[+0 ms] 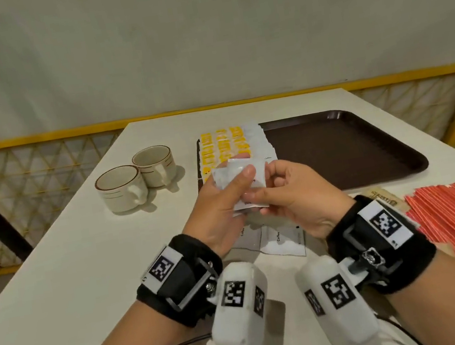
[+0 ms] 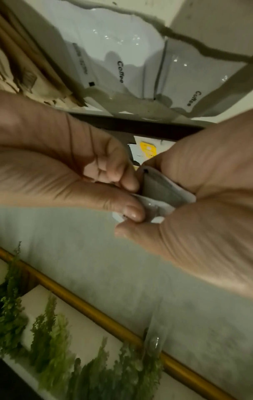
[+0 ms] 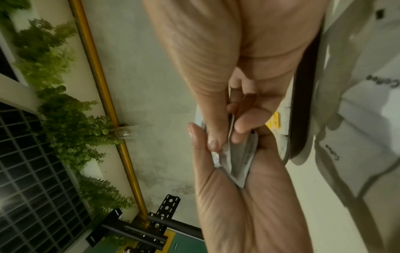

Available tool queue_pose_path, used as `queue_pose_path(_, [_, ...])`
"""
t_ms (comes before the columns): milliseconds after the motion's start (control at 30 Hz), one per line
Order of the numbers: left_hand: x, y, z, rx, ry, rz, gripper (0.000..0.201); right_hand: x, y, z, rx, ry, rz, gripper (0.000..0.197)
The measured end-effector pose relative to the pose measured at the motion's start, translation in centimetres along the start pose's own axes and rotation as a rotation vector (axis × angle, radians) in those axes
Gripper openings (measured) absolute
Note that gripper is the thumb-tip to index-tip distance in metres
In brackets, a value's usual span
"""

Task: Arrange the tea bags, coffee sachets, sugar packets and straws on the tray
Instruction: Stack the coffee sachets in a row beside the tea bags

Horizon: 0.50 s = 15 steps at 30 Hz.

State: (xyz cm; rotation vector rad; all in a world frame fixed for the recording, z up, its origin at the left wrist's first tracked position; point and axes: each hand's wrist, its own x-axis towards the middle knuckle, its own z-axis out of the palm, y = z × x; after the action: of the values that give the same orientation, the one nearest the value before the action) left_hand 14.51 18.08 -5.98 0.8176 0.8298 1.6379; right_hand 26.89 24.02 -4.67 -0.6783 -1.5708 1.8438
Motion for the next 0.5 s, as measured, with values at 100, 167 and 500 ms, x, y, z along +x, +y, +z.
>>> queue_pose_path(100, [-0.1, -0.1, -0.2, 0.029, 0.027, -0.005, 0.04, 0.1, 0.2, -0.1, 0.0, 0.009, 0.009, 0.026])
queue_pose_path(167, [-0.2, 0.1, -0.2, 0.025, 0.026, -0.003, 0.04, 0.2, 0.2, -0.1, 0.063, 0.026, 0.023, 0.027])
queue_pose_path(500, [-0.7, 1.6, -1.0, -0.095, 0.183, -0.01, 0.028, 0.6, -1.3, -0.8, -0.202, -0.023, 0.041, 0.023])
